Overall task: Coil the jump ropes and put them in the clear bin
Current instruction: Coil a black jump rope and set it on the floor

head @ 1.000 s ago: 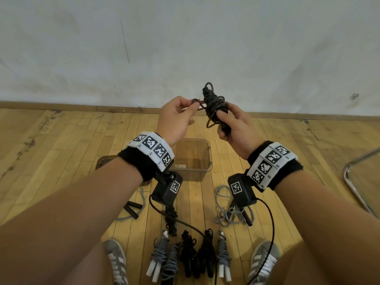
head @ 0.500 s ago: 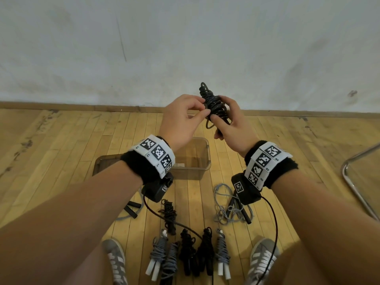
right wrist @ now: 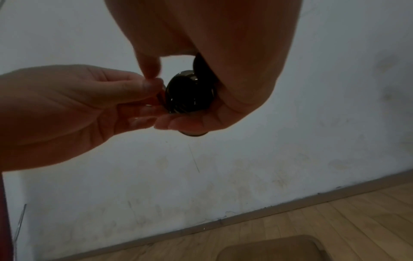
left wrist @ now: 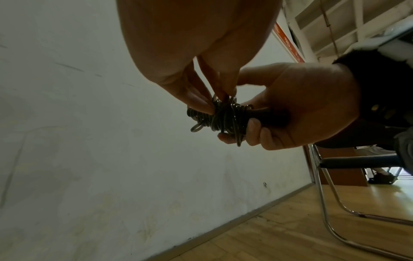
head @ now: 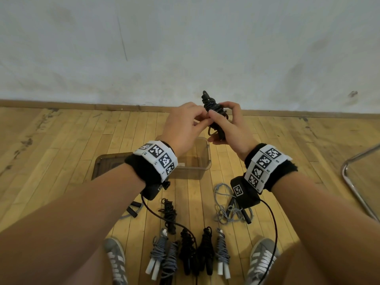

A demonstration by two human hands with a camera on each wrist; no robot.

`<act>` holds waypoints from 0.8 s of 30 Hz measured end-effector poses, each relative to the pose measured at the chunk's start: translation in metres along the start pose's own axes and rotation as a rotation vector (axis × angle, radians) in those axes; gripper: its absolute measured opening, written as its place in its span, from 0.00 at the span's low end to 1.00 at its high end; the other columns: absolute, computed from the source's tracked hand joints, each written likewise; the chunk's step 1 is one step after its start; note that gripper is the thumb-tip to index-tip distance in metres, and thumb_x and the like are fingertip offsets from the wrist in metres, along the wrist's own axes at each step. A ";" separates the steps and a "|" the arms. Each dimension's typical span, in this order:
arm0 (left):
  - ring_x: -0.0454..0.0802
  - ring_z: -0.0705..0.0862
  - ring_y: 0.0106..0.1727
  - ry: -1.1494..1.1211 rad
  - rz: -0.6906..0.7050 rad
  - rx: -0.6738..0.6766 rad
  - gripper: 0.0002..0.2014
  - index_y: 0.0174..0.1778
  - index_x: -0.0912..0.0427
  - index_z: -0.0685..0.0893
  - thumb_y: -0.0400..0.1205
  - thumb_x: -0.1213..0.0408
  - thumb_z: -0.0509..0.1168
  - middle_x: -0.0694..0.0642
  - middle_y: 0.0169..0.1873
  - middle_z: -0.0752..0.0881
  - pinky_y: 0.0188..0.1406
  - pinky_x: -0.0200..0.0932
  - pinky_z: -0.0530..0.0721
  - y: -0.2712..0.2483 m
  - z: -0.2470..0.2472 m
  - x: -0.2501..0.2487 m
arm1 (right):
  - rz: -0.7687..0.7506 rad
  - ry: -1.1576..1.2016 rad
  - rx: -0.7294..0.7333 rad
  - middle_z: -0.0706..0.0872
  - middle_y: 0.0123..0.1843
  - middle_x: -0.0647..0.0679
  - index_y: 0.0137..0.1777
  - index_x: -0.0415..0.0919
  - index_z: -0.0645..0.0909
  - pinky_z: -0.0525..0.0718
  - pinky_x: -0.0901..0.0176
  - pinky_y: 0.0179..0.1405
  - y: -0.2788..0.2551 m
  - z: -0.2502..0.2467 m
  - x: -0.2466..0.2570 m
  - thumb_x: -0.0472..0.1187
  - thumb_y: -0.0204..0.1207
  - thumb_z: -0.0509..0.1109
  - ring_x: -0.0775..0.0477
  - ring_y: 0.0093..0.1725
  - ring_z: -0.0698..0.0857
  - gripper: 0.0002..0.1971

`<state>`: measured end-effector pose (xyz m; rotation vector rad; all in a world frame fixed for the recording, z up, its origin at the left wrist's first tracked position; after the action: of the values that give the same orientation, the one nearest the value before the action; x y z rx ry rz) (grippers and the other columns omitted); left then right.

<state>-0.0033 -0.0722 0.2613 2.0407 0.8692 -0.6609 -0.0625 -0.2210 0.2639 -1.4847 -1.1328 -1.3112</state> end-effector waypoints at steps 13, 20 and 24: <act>0.41 0.91 0.49 -0.039 -0.023 -0.054 0.07 0.56 0.57 0.88 0.85 0.60 0.73 0.47 0.48 0.92 0.50 0.45 0.91 -0.005 0.003 -0.003 | 0.034 0.172 -0.130 0.89 0.49 0.46 0.76 0.45 0.73 0.80 0.62 0.25 0.004 -0.006 0.002 0.49 0.90 0.63 0.51 0.26 0.82 0.18; 0.45 0.89 0.47 0.082 0.024 -0.156 0.07 0.54 0.54 0.92 0.85 0.58 0.71 0.47 0.50 0.92 0.45 0.53 0.90 -0.004 0.003 0.000 | -0.090 0.000 -0.069 0.86 0.55 0.37 0.76 0.51 0.71 0.85 0.59 0.27 0.001 0.002 -0.004 0.46 0.89 0.64 0.47 0.29 0.86 0.17; 0.41 0.85 0.59 -0.037 -0.051 -0.187 0.03 0.46 0.57 0.92 0.82 0.63 0.76 0.47 0.59 0.87 0.55 0.38 0.87 -0.002 0.008 0.001 | -0.055 -0.007 -0.049 0.87 0.56 0.36 0.76 0.51 0.70 0.85 0.59 0.27 -0.001 0.008 -0.004 0.44 0.90 0.62 0.46 0.29 0.85 0.16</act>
<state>-0.0053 -0.0771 0.2552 1.8399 0.9289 -0.6191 -0.0620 -0.2130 0.2591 -1.5041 -1.1602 -1.3818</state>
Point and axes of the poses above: each hand's wrist, its own y-axis towards the middle knuckle, its own z-axis out of the palm, x = y × z, the point moved 1 cm from there along y, towards the middle knuckle
